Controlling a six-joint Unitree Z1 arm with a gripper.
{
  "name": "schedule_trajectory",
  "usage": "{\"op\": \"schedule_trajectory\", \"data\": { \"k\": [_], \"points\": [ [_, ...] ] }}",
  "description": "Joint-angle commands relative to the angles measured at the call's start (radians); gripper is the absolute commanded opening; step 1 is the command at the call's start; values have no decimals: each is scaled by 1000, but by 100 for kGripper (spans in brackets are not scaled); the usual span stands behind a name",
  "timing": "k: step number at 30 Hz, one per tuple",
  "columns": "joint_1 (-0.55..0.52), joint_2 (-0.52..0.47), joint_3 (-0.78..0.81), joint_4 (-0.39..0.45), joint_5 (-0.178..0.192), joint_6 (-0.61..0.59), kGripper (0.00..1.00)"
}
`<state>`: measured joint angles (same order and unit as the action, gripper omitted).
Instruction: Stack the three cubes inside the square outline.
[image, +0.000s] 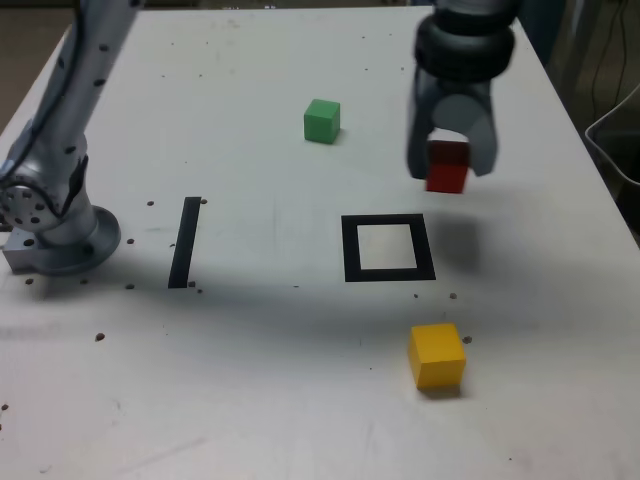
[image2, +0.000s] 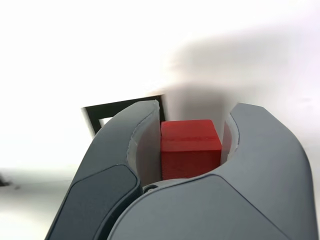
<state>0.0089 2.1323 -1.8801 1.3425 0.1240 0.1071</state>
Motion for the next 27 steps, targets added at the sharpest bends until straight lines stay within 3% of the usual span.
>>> {"op": "schedule_trajectory", "data": {
  "k": [1,14,27],
  "points": [
    [2,-43,79,-38,-6,-5,20],
    [-15,-146,443,-253,-68,-100,20],
    [-29,-165,500,-304,-75,-123,20]
  ]
}}
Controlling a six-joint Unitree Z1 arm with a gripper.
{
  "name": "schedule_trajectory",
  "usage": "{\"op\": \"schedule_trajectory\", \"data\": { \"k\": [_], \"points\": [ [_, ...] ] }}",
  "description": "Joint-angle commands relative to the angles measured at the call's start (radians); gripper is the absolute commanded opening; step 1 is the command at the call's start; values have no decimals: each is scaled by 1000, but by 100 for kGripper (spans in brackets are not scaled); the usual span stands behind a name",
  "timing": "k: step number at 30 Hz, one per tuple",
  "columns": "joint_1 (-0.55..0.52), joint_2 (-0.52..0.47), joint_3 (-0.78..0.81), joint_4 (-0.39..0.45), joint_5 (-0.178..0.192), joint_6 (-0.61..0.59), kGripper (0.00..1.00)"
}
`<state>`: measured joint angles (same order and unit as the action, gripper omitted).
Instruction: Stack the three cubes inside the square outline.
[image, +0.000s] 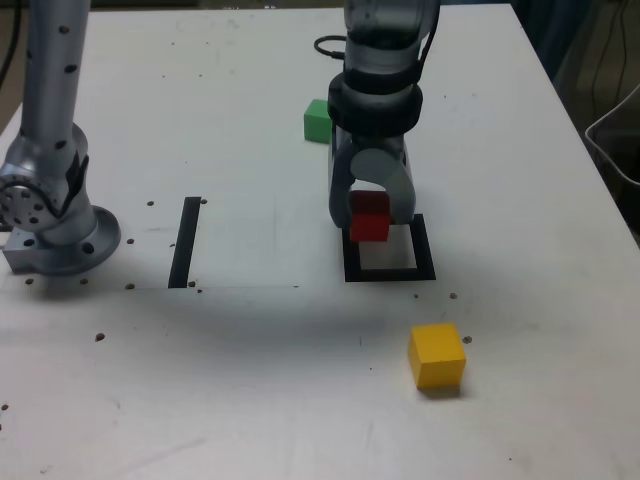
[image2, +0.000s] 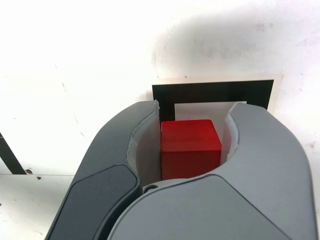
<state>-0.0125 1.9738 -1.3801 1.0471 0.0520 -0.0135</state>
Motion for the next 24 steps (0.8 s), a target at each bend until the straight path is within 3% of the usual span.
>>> {"op": "schedule_trajectory", "data": {
  "k": [1,14,19,24],
  "points": [
    [-12,-7,0,-15,-5,-4,20],
    [-26,-2,50,-124,-20,-10,25],
    [-26,0,51,-115,-31,-10,34],
    [-26,2,48,-91,-32,-9,52]
  ]
}}
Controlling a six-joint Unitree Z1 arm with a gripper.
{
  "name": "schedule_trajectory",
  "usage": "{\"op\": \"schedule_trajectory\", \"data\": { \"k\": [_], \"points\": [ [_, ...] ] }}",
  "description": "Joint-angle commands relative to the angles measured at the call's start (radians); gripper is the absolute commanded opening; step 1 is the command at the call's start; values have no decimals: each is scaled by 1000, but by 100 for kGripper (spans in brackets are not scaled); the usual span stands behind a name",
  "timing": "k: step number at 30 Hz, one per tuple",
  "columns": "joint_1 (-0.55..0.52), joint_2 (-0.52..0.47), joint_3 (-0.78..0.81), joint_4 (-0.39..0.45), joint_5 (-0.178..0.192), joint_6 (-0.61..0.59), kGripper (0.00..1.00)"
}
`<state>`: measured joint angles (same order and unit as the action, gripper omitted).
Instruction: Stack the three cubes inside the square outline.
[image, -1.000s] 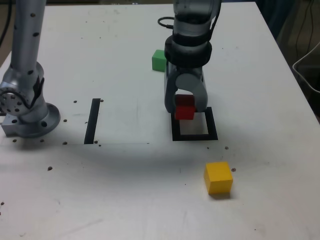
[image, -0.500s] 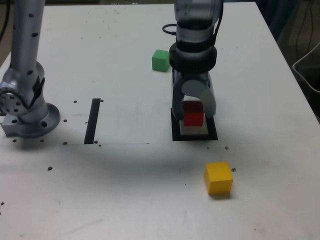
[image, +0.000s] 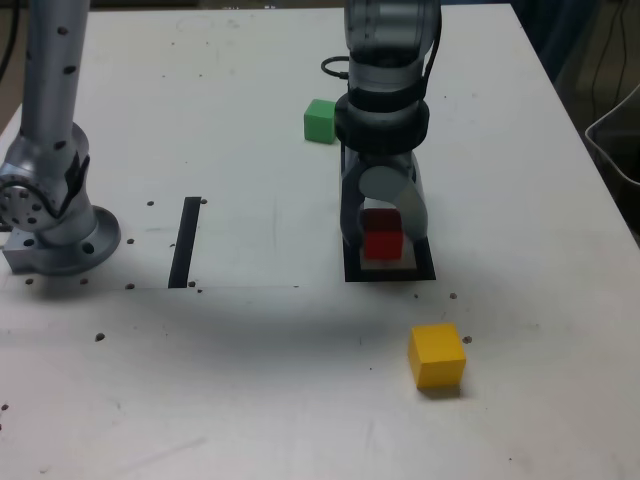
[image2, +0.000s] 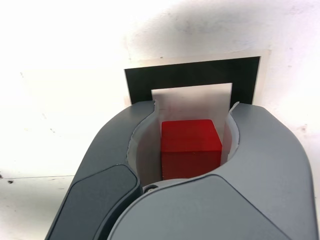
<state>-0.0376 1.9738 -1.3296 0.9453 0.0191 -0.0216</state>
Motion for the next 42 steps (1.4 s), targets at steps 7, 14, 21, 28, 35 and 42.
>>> {"op": "schedule_trajectory", "data": {
  "k": [7,14,21,28,35,42],
  "points": [
    [-1,-1,-16,37,15,2,71],
    [-1,-1,-24,50,18,-2,92],
    [-1,-19,-36,82,48,-19,99],
    [-1,-51,-110,205,64,-21,99],
    [-1,-102,-182,327,71,-19,99],
    [-38,-105,-222,398,57,-37,99]
  ]
}}
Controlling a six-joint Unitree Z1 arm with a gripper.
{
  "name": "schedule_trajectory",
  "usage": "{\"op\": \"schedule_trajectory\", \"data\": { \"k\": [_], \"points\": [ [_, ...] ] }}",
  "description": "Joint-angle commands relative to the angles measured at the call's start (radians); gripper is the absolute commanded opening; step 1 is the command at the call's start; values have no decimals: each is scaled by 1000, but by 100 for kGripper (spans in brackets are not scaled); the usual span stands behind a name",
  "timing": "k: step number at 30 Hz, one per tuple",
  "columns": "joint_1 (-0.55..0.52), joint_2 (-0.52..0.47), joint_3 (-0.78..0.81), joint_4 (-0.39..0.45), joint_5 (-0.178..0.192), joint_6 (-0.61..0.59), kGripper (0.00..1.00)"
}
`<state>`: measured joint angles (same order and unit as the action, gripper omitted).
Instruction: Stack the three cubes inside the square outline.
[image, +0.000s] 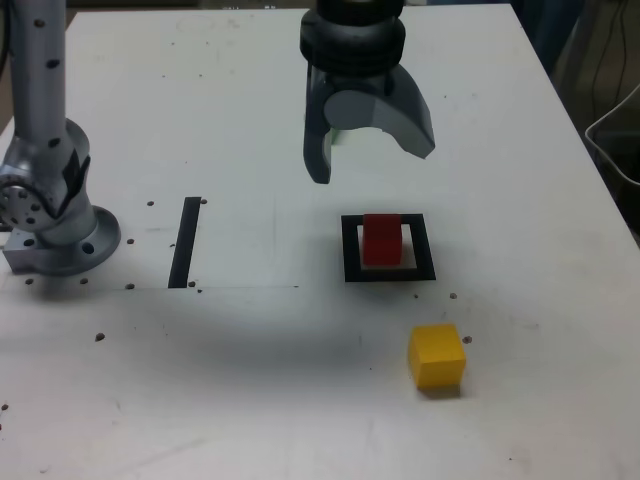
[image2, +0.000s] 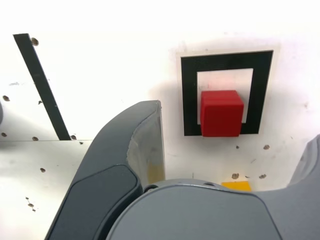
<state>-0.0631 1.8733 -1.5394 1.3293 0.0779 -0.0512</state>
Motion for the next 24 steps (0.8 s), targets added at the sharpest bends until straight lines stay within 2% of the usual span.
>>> {"op": "schedule_trajectory", "data": {
  "k": [1,11,18,24],
  "points": [
    [-21,-5,-19,23,-2,-14,99],
    [-108,11,-100,101,-30,-87,99],
    [-171,21,-133,102,-82,-173,99],
    [-214,39,-182,101,-112,-236,100]
  ]
}}
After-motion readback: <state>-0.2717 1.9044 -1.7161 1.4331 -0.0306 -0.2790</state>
